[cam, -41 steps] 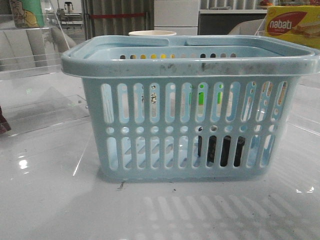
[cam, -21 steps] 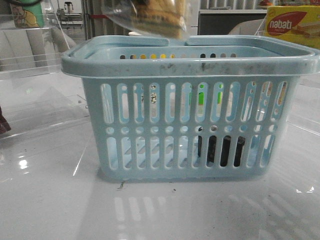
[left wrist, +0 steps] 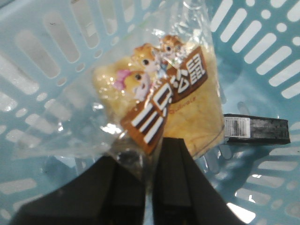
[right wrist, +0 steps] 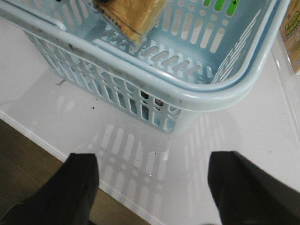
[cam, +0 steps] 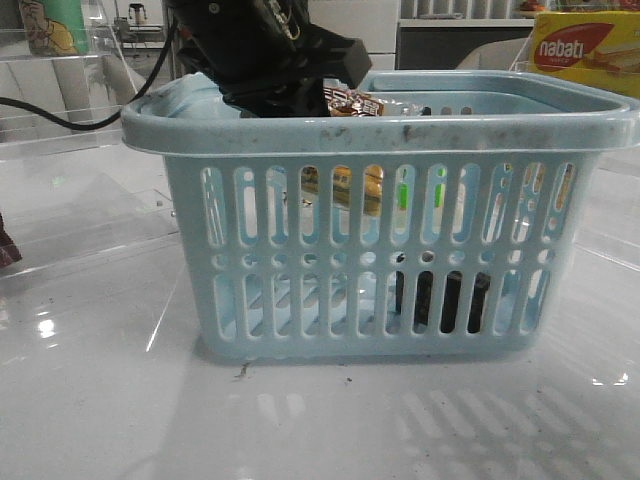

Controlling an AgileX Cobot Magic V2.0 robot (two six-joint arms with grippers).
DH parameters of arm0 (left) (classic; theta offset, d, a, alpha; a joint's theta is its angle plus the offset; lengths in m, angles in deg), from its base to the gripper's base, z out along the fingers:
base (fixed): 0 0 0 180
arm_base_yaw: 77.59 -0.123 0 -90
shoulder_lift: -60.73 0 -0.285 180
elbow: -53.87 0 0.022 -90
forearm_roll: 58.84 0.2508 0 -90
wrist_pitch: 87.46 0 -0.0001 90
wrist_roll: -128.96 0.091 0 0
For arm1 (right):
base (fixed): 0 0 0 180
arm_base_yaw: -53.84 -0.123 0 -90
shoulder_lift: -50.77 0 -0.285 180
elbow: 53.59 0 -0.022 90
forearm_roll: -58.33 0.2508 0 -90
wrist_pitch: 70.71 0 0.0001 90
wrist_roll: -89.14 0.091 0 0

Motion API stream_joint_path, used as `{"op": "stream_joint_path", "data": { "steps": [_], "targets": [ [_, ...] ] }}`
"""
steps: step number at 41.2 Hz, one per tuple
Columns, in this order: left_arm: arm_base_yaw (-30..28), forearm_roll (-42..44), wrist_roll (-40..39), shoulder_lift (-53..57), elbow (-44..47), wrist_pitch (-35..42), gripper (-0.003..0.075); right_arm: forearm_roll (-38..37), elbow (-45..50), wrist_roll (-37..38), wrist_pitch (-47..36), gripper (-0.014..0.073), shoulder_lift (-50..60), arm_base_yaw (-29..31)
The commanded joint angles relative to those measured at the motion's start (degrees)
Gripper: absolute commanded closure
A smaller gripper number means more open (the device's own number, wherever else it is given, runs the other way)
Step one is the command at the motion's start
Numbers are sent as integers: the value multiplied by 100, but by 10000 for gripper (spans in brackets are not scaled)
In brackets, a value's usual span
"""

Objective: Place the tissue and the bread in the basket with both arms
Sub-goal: 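Lower the bread into the basket and open the left gripper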

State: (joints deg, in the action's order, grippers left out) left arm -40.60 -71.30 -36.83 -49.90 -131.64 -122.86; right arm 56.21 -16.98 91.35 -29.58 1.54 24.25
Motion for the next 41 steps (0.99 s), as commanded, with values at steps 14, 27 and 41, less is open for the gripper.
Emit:
{"op": "stream_joint_path", "data": {
  "steps": [14, 27, 41],
  "targets": [
    [41, -69, 7, 276, -186, 580, 403, -85, -145, -18, -356, 3, 34, 12],
    [41, -69, 7, 276, -186, 592, 403, -85, -145, -18, -356, 3, 34, 12],
    [41, -69, 7, 579, -765, -151, 403, -85, -145, -18, -356, 3, 34, 12]
  ]
}}
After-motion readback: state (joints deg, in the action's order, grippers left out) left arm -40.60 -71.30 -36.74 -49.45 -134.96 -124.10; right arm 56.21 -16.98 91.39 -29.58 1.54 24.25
